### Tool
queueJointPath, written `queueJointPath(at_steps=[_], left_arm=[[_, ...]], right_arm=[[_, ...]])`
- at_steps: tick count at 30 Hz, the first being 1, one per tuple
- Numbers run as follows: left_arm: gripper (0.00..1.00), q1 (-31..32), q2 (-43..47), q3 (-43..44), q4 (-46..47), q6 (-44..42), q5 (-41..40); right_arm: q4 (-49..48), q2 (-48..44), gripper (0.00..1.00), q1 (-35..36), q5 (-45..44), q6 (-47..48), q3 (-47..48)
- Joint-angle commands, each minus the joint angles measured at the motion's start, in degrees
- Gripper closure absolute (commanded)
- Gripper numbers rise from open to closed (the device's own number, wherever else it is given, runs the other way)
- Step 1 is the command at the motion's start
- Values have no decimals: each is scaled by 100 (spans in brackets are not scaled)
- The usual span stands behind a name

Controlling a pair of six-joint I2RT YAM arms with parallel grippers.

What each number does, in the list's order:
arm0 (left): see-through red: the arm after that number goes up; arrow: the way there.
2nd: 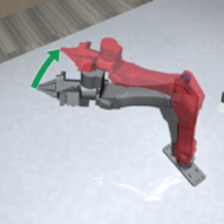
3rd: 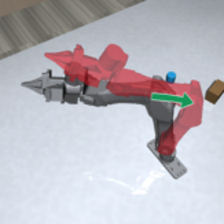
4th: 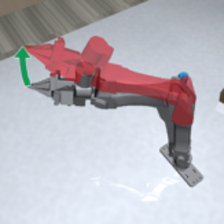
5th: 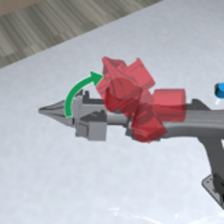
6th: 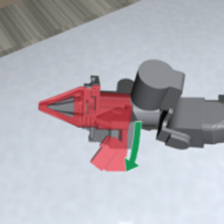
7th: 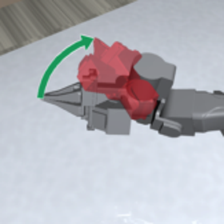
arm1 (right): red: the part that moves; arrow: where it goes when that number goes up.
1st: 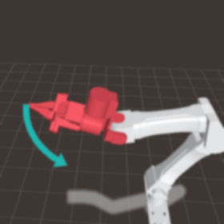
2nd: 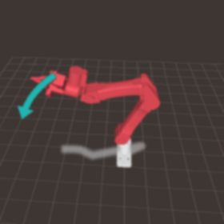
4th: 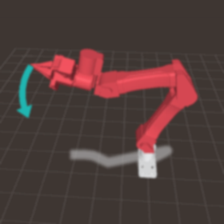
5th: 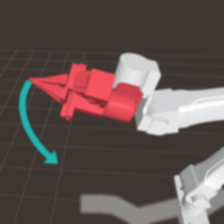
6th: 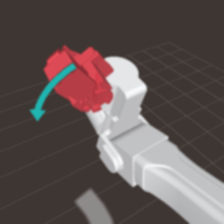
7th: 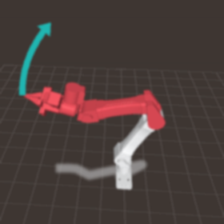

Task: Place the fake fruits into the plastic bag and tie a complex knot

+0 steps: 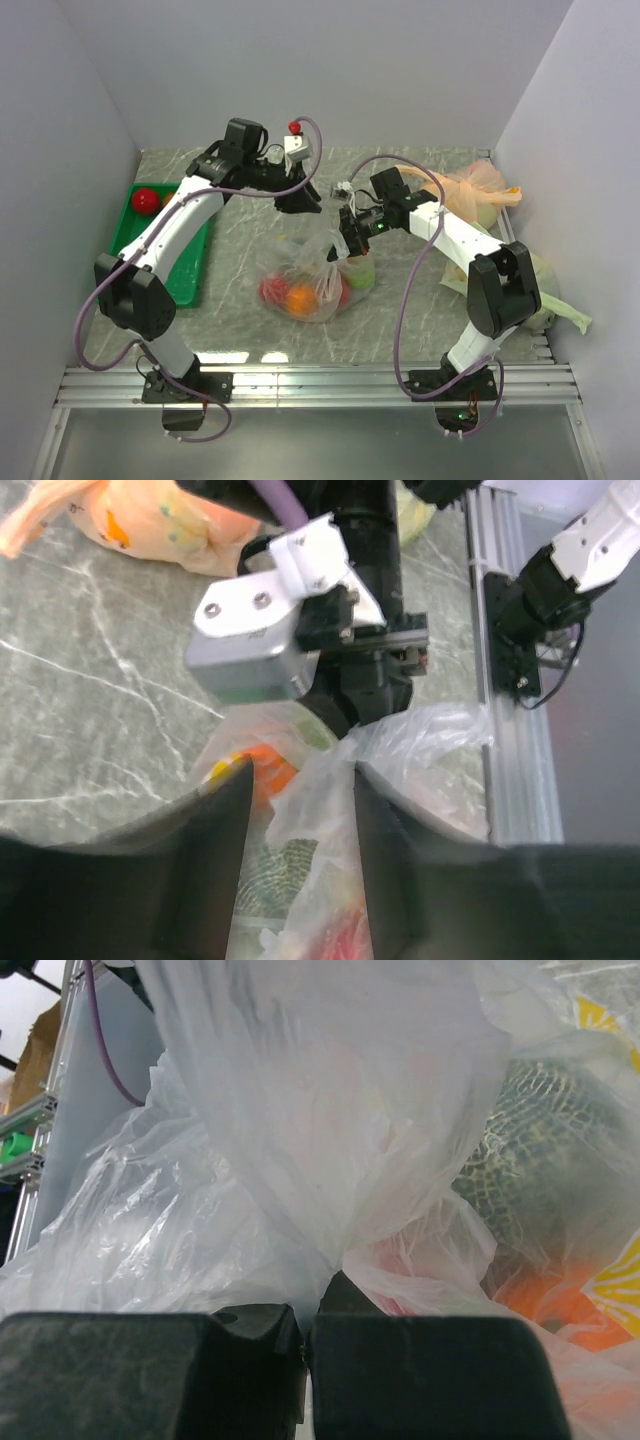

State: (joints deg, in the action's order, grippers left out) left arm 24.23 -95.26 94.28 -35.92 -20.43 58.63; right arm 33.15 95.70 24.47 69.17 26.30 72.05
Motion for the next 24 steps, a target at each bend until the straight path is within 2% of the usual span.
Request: queueJointPath(at_steps=[1, 2, 3, 5, 9, 12, 14, 18, 20, 22, 24], left_arm=[[67, 82, -185, 467, -467, -531, 228], [93, 56, -307, 582, -686, -611, 219], [99, 3, -361, 687, -1071, -673, 236], [100, -330, -405, 837, -1337, -551, 341], [100, -937, 33, 243, -1347, -120, 570], [100, -937, 630, -503, -866, 265, 631], [99, -937, 1007, -848, -241, 968, 719], [99, -929, 1553, -1498, 417, 1794, 895], [99, -903, 1949, -1815, 1126, 2777, 1009], [100, -675, 2265, -2246, 1245, 3184, 975], [100, -211, 2415, -2615, 1009, 3002, 765]], right_arm=[[140, 19, 100, 49, 132, 103, 257], [148, 28, 100, 41, 115, 94, 265], [166, 54, 100, 40, 115, 85, 266], [61, 54, 100, -29, 88, -98, 169], [-527, 45, 100, -135, 167, -932, -68], [-975, -42, 100, -118, 255, -1476, -165], [-1309, -78, 100, -109, 255, -1768, -297], [-1328, -8, 100, -13, -235, -2136, -288], [-1477, 36, 100, -4, -298, -2392, -306], [-1748, 80, 100, 14, -368, -3024, -358], [-2293, 37, 100, 5, -395, -3666, -481]])
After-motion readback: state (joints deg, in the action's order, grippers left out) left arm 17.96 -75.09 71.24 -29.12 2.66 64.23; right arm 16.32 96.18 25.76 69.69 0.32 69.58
